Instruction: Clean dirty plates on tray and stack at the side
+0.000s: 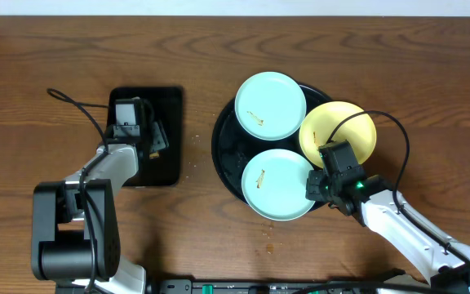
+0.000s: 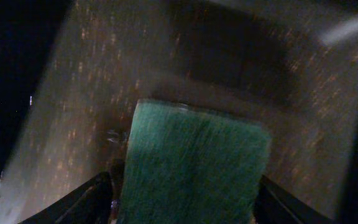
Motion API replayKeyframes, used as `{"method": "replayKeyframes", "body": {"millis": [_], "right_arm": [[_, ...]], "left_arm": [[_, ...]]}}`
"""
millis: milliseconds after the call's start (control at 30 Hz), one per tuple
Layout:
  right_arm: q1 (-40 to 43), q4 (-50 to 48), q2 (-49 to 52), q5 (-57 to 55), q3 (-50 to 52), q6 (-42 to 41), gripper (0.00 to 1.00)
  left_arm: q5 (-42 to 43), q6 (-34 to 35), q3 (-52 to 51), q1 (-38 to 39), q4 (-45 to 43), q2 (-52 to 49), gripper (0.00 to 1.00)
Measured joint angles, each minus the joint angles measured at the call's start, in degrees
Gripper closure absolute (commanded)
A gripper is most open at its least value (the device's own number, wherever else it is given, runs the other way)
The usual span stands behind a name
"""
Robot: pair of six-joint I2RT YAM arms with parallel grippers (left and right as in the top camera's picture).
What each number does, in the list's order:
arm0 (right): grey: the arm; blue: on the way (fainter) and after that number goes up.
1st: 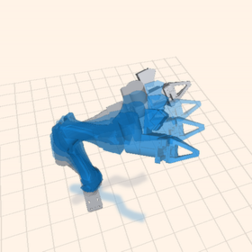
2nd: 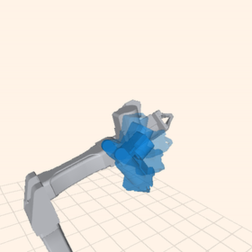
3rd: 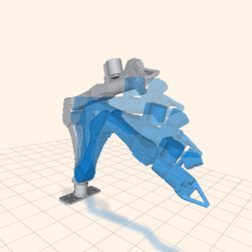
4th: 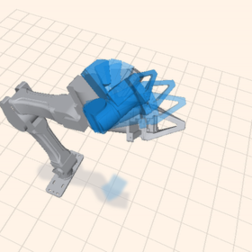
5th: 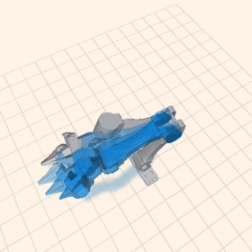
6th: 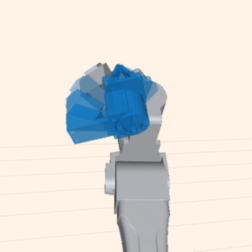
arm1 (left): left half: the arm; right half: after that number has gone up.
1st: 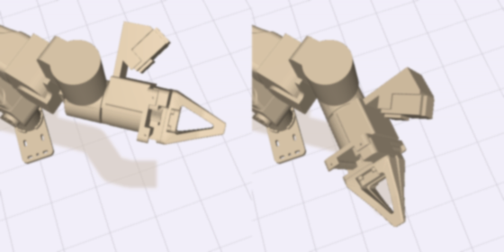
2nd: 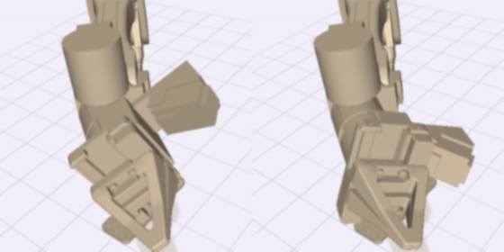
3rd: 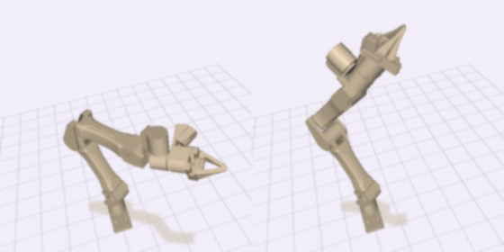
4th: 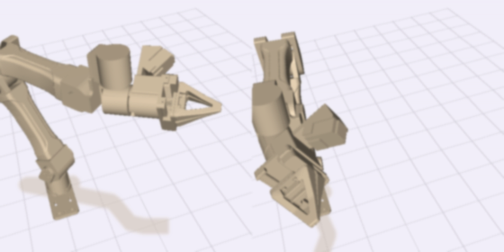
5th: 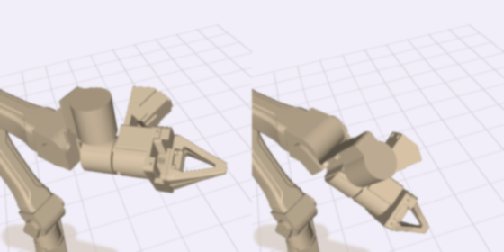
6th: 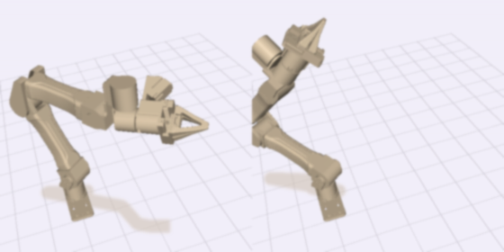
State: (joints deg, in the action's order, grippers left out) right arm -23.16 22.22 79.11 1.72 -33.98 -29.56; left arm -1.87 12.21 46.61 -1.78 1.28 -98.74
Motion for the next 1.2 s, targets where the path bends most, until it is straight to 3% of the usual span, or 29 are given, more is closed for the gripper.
{"method": "replayKeyframes", "body": {"millis": [267, 433, 467, 767, 1000, 1200], "right_arm": [[0.0, 0.2, 0.0, 0.0, 0.0, 0.0, 0.99], [0.0, 0.7, 0.0, 0.2, 0.0, 0.0, 0.97], [0.0, 1.0, 0.0, 0.5, 0.0, 0.0, 0.99], [0.0, -2.6, 0.0, 1.3, 0.3, 0.7, 0.99], [0.0, -7.1, 0.1, 0.6, -0.7, 12.9, 0.99], [0.0, -2.6, 0.2, -3.3, -7.2, 19.5, 0.99]], "left_arm": [[0.0, 0.0, 0.0, 0.0, -3.3, -1.6, 0.36], [-0.2, -0.2, 0.0, 0.0, -3.3, -2.4, 0.76], [-0.2, -0.5, 0.0, 0.0, -3.4, -2.4, 0.92], [0.4, -0.3, -0.5, -0.3, -2.1, 3.7, 0.93], [3.9, -1.6, -0.5, -0.4, -2.9, 27.0, 0.92], [4.8, -3.5, -0.5, -0.4, -3.8, 30.9, 0.92]]}}
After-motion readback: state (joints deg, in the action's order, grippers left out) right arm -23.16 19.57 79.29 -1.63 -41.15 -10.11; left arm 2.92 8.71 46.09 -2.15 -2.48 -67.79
